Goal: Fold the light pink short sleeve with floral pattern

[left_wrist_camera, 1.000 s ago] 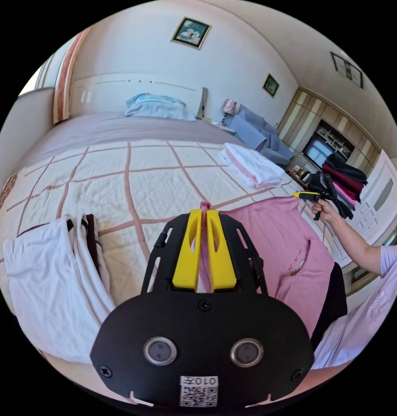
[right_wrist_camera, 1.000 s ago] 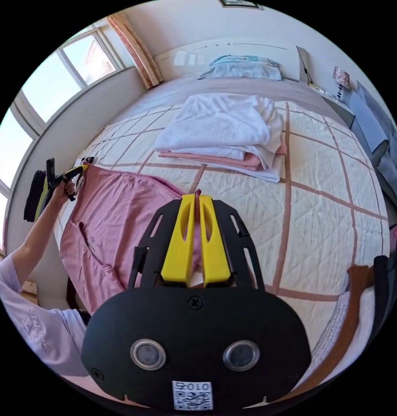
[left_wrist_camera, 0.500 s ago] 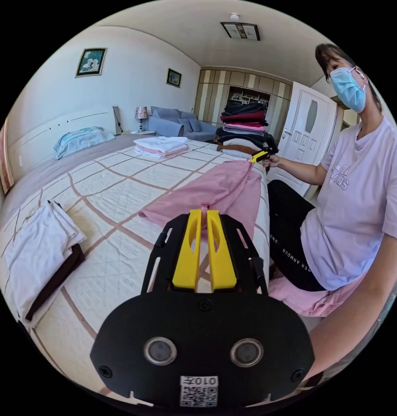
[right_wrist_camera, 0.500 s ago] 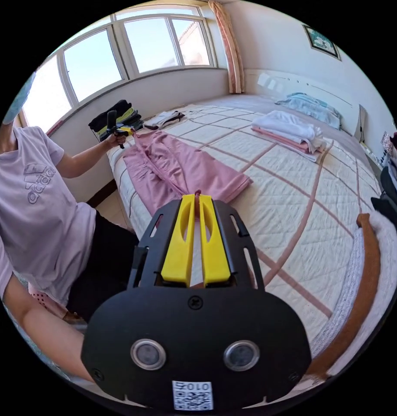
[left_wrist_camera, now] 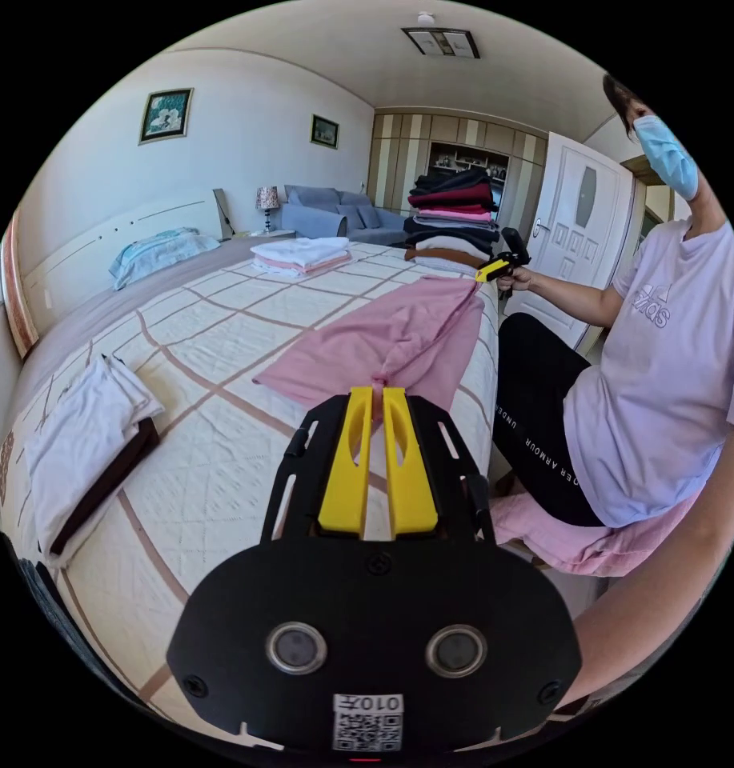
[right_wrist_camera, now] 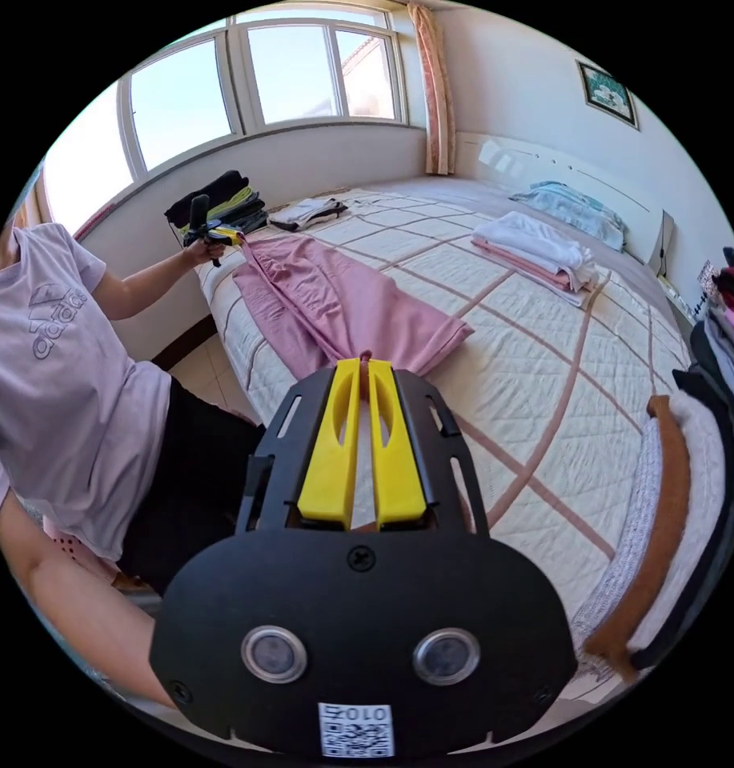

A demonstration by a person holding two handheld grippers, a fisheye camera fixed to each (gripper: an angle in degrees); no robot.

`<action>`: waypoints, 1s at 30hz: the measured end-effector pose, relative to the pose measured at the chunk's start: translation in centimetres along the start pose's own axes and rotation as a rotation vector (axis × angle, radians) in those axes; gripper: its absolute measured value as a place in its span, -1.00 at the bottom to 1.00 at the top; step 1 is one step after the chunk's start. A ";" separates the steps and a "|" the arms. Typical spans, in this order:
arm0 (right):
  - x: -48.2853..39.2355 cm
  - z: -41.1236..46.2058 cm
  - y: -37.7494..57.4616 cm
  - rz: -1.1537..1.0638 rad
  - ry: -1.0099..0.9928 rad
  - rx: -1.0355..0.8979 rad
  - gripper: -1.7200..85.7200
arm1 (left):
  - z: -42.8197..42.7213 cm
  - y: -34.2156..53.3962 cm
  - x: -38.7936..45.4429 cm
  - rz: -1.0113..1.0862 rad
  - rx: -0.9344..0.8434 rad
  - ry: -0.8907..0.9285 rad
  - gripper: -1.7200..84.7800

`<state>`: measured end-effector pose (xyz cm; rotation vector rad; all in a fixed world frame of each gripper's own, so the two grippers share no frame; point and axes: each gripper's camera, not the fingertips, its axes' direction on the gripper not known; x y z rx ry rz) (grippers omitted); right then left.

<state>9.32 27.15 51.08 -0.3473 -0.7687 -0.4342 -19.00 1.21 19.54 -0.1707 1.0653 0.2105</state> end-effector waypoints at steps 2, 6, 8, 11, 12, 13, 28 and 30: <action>0.0 1.0 0.0 0.022 0.013 -0.036 -0.89 | 0.6 0.5 0.5 -0.022 -0.004 0.007 -0.94; 0.0 2.0 -1.5 0.016 0.011 -0.137 -0.90 | 1.0 0.2 2.4 -0.028 -0.071 -0.021 -0.91; -0.4 2.0 -2.0 0.000 0.015 -0.186 -0.90 | 0.6 -0.4 3.3 -0.039 -0.105 0.004 -0.89; -1.0 0.8 -2.8 -0.011 0.011 -0.244 -0.89 | -0.7 -1.8 5.8 -0.017 -0.159 -0.057 -0.86; -1.2 -0.3 -2.9 -0.005 0.022 -0.218 -0.89 | -1.3 -2.2 6.8 -0.022 -0.171 -0.100 -0.84; -1.3 -1.4 -3.0 0.009 0.034 -0.189 -0.88 | -1.6 -2.5 7.2 -0.030 -0.171 -0.126 -0.83; -7.5 4.3 -15.0 -0.163 0.126 -0.225 -0.83 | 14.5 -13.9 13.5 0.208 -0.404 -0.207 -0.85; -7.4 4.6 -15.0 -0.147 0.159 -0.225 -0.85 | 14.4 -13.9 13.9 0.203 -0.383 -0.222 -0.88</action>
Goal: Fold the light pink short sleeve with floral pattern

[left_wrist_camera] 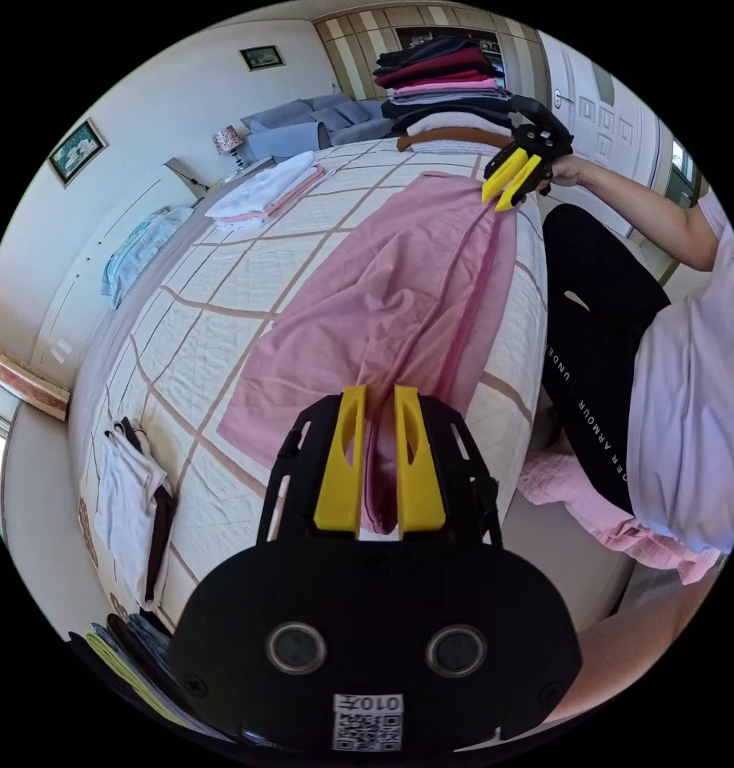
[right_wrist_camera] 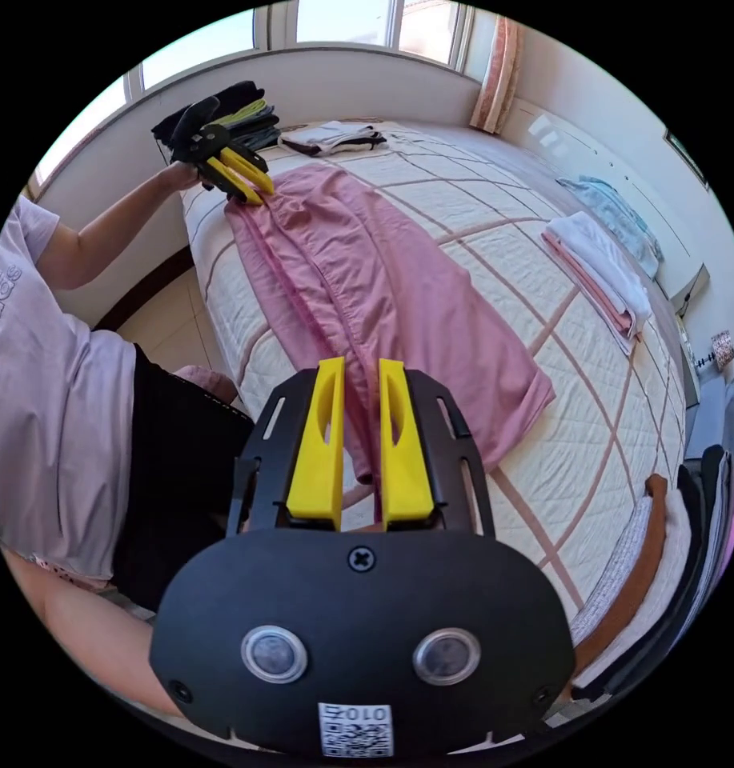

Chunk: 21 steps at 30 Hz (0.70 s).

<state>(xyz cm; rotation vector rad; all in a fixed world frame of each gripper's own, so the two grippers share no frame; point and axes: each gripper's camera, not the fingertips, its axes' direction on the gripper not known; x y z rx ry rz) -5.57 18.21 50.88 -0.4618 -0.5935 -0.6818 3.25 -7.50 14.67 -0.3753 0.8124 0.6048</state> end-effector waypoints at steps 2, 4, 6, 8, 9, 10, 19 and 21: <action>0.2 -0.6 -0.1 0.011 -0.004 0.012 -0.88 | -0.6 0.2 0.0 -0.010 0.020 0.007 -0.91; 0.4 -2.3 0.0 0.011 -0.001 0.050 -0.91 | -1.4 0.6 0.1 -0.011 0.037 0.017 -0.93; 0.6 -3.7 0.4 0.011 -0.010 0.086 -0.92 | -2.4 1.4 0.1 -0.028 0.053 0.018 -0.95; 0.9 -4.8 0.9 0.024 -0.007 0.115 -0.93 | -2.9 2.0 0.2 -0.035 0.068 0.038 -0.96; 1.0 -5.1 1.2 0.030 -0.001 0.123 -0.93 | -3.2 2.3 0.4 -0.027 0.083 0.061 -0.96; 1.1 -5.0 1.4 0.031 -0.008 0.111 -0.93 | -3.4 2.3 0.6 -0.019 0.087 0.070 -0.96; 0.8 -4.8 1.8 0.018 -0.075 0.037 -0.93 | -0.7 4.1 0.6 -0.075 0.000 0.098 -0.96; 0.6 -6.0 2.0 0.007 -0.088 0.043 -0.93 | -1.4 4.9 0.2 -0.084 -0.005 0.098 -0.96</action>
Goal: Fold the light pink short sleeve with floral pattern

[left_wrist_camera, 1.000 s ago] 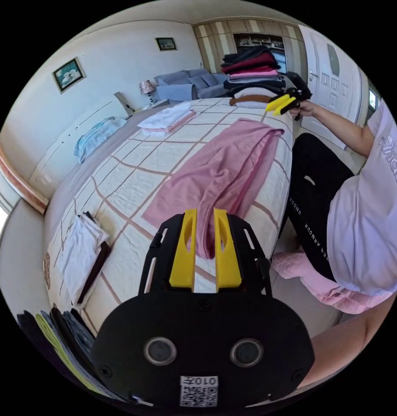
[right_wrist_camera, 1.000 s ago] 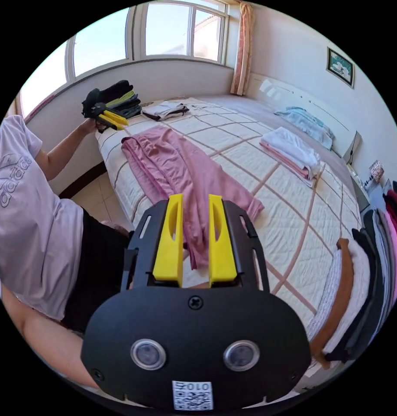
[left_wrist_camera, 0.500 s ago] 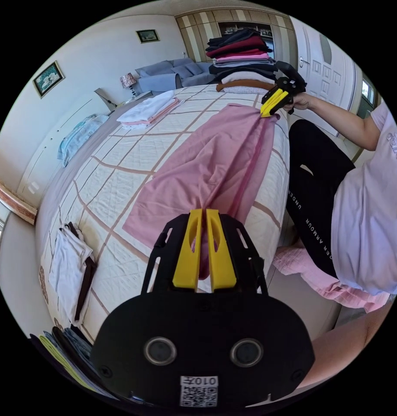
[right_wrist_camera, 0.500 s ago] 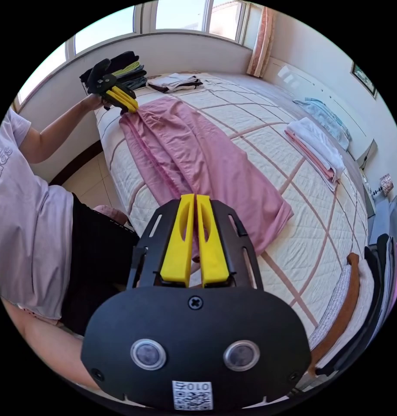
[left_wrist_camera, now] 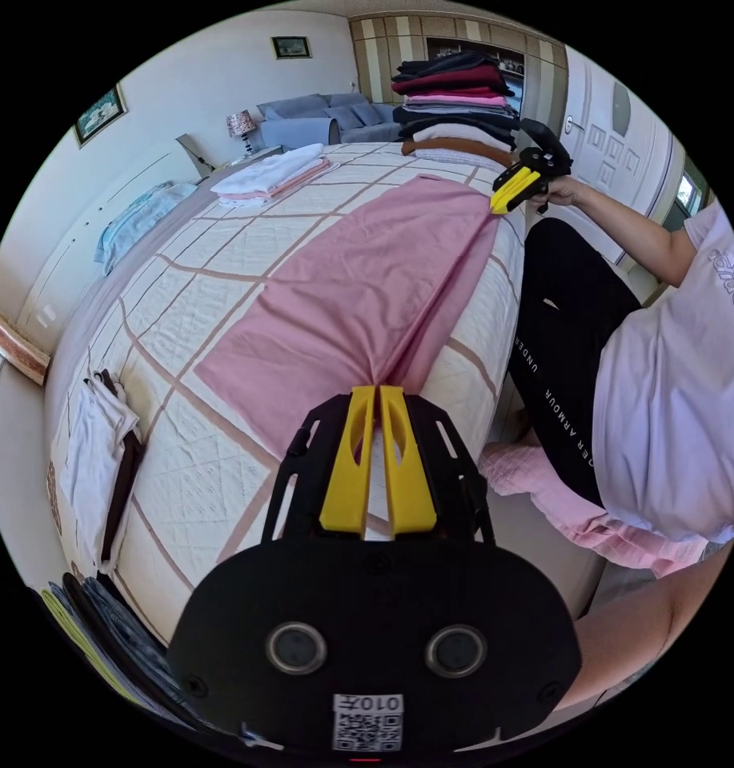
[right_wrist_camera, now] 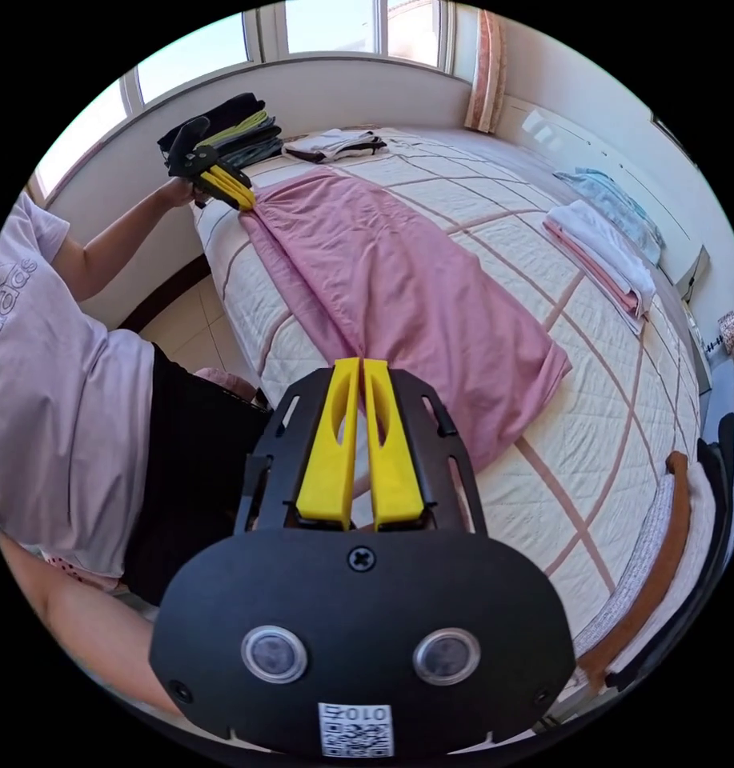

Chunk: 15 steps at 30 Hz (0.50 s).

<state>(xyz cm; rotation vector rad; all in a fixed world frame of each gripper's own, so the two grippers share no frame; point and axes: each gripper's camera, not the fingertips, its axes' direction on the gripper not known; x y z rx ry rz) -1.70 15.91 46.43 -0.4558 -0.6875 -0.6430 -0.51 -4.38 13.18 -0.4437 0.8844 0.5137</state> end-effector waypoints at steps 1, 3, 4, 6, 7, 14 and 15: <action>-0.2 -1.1 0.2 -0.002 -0.007 0.016 -0.93 | -0.3 0.2 -0.1 -0.004 -0.007 0.002 -0.96; -0.2 -3.1 0.6 0.015 0.001 0.076 -0.93 | -2.2 0.6 -0.1 0.003 0.001 -0.006 -0.96; 0.0 -4.4 0.8 0.039 0.017 0.124 -0.93 | -2.8 0.7 0.0 0.007 0.017 -0.019 -0.96; 0.8 -5.8 1.0 0.104 0.064 0.182 -0.92 | -4.9 1.0 -0.4 0.009 0.092 -0.058 -0.96; 1.5 -6.2 0.9 0.147 0.102 0.195 -0.92 | -5.2 1.1 -0.6 -0.001 0.106 -0.069 -0.96; 0.8 -7.9 0.7 0.187 0.131 0.261 -0.91 | -3.1 3.9 -4.9 -0.107 0.025 -0.065 -0.96; 0.9 -6.6 0.4 0.225 0.167 0.185 -0.91 | -1.6 4.5 -5.7 -0.131 -0.033 -0.046 -0.96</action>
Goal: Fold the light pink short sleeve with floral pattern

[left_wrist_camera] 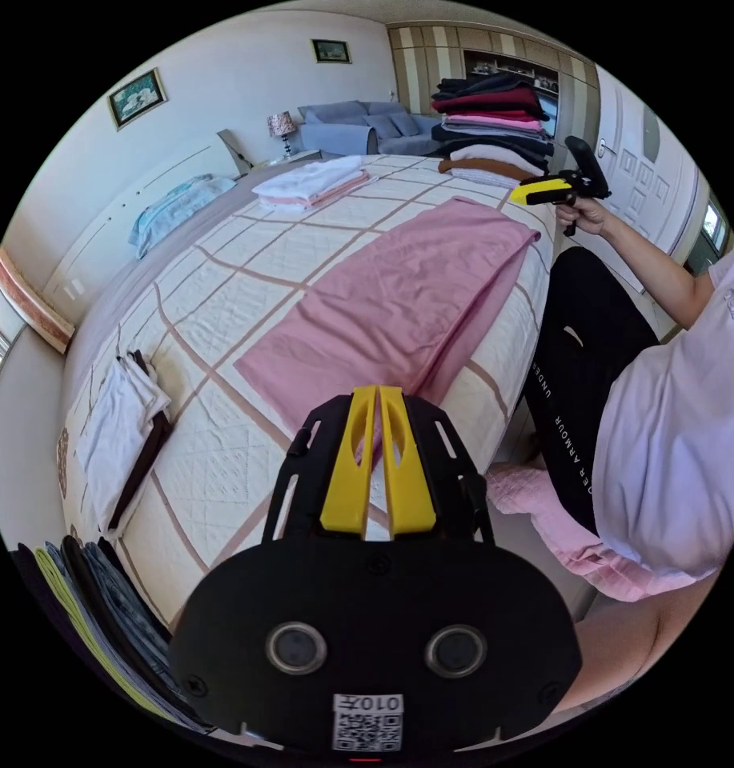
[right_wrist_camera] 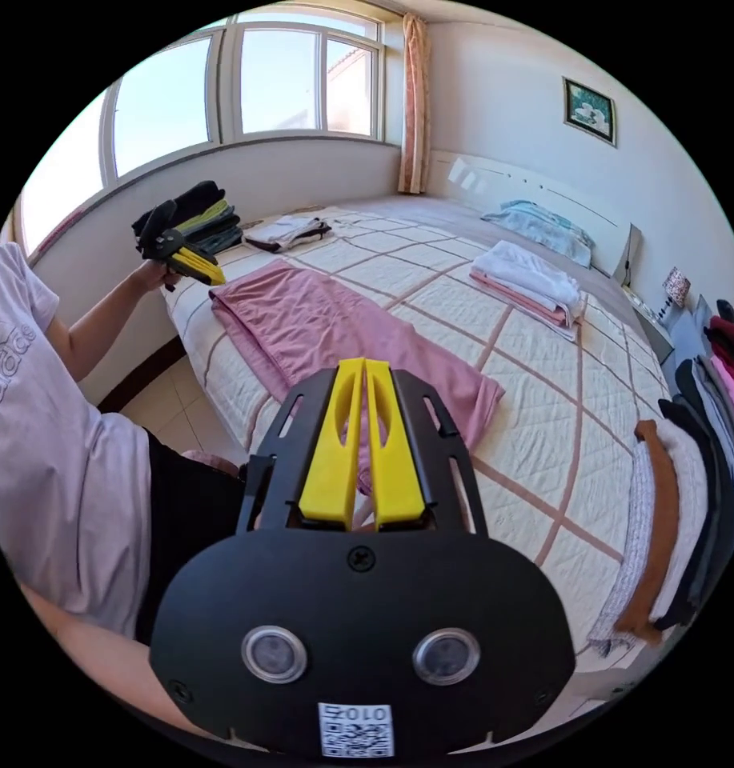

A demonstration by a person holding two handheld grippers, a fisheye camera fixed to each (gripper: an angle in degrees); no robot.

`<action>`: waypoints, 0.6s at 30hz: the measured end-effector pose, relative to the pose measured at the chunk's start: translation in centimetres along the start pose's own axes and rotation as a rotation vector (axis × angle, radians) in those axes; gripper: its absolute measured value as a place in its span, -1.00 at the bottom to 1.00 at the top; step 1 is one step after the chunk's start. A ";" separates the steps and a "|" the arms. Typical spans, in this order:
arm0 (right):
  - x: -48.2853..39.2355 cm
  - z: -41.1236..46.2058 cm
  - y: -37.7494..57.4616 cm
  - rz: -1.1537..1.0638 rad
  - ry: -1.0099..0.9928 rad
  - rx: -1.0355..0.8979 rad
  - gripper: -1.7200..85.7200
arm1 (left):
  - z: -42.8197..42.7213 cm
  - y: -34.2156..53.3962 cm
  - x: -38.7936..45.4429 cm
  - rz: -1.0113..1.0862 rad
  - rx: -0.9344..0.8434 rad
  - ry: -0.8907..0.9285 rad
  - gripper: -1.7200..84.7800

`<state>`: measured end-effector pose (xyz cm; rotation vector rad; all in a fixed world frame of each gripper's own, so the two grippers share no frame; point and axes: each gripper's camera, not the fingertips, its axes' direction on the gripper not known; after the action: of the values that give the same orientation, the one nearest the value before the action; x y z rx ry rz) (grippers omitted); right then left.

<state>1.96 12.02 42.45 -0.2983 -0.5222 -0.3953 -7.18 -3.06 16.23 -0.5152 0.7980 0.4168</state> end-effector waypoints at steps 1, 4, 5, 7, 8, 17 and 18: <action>-0.3 1.9 0.0 0.002 0.029 -0.105 -0.91 | 0.7 0.3 -0.4 -0.010 -0.031 0.006 -0.96; -1.8 4.7 1.0 -0.028 0.073 -0.200 -0.91 | 1.0 2.3 -2.0 -0.058 -0.007 0.004 -0.95; -2.0 4.3 1.2 -0.027 0.083 -0.176 -0.91 | 0.1 3.4 -3.2 -0.125 0.003 -0.017 -0.93; -1.5 2.9 1.4 0.018 0.075 -0.187 -0.91 | -1.6 6.1 -5.9 -0.368 0.003 -0.059 -0.90; -1.5 2.3 1.4 0.033 0.072 -0.188 -0.92 | -2.8 8.7 -7.4 -0.531 0.063 0.004 -0.88; -7.5 -5.3 1.2 0.072 0.112 0.148 -0.91 | 1.2 25.4 -7.3 -1.276 0.662 0.458 -0.76; -8.1 -5.5 1.0 0.064 0.107 0.159 -0.91 | 1.9 25.9 -7.6 -1.305 0.675 0.501 -0.76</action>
<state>-1.72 13.23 33.34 -0.1394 -0.4355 -0.3036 -24.74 17.57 16.00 -0.3982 0.8474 -1.1931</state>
